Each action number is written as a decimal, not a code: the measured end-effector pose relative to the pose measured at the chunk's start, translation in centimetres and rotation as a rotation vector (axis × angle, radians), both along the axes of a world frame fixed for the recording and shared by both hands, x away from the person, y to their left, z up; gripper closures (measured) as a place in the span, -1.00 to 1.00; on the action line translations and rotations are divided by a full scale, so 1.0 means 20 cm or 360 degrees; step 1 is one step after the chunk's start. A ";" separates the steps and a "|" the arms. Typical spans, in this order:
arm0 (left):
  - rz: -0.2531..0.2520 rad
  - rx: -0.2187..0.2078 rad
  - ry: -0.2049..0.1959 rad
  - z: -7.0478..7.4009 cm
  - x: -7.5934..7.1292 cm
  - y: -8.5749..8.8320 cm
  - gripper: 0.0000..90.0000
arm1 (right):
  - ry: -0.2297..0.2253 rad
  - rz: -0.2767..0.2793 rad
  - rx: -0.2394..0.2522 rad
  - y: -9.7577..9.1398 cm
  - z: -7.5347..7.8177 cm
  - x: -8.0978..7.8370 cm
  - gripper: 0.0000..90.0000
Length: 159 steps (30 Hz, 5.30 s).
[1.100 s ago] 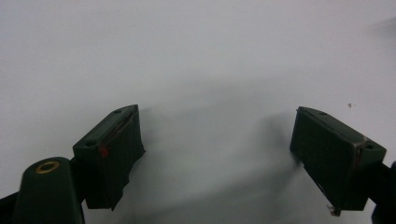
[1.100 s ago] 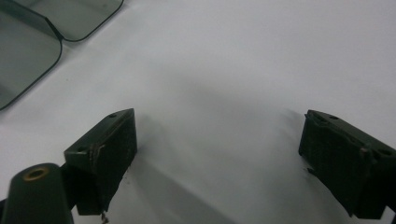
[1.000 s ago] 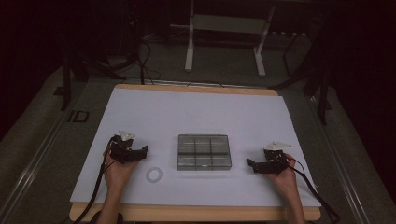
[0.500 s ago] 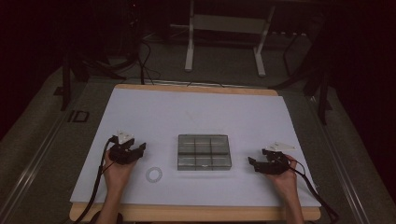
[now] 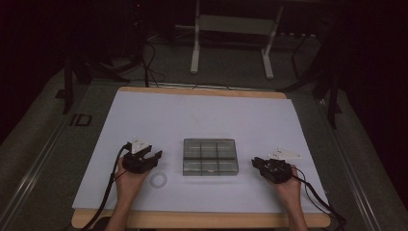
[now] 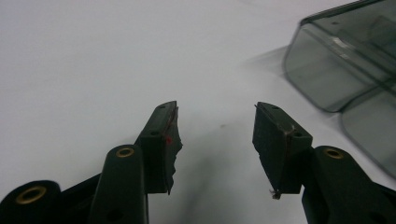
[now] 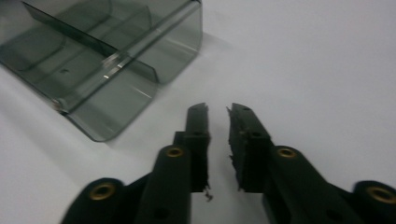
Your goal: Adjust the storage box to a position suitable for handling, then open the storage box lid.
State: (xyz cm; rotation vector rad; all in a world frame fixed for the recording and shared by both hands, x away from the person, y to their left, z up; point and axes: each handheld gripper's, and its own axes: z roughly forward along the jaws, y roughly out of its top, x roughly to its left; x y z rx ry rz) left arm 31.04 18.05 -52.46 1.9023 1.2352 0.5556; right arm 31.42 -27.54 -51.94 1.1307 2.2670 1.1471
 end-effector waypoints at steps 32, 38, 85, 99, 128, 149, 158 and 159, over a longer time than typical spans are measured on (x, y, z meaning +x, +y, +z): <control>-0.0126 -0.0033 0.0013 0.00 -0.02 -0.13 0.14 | -0.0223 -0.0011 -0.0281 0.22 0.14 -0.11 0.85; -0.0130 -0.0044 0.0015 0.00 -0.02 -0.13 0.14 | -0.0208 0.0007 -0.0263 0.26 0.10 -0.08 0.85; -0.0124 0.0020 0.0004 -0.01 -0.01 -0.19 0.14 | -0.0102 -0.0016 -0.0101 0.31 0.06 -0.01 0.81; -0.0058 0.0001 -0.0019 -0.01 -0.02 -0.13 0.12 | -0.0041 0.0064 0.0018 0.24 0.16 -0.11 0.69; -0.0078 0.0001 -0.0054 0.01 -0.04 -0.11 0.12 | 0.0031 0.0202 -0.0096 0.29 0.05 -0.22 1.00; -0.0192 -0.0036 -0.0078 0.05 -0.09 -0.11 0.30 | 0.0005 0.0223 -0.0080 0.31 0.07 -0.22 1.00; -0.0259 -0.0045 -0.0090 0.06 -0.10 -0.12 0.35 | -0.0035 0.0220 -0.0057 0.31 0.11 -0.22 1.00; -0.0261 -0.0044 -0.0087 0.06 -0.11 -0.13 0.37 | -0.0035 0.0219 -0.0056 0.32 0.11 -0.22 1.00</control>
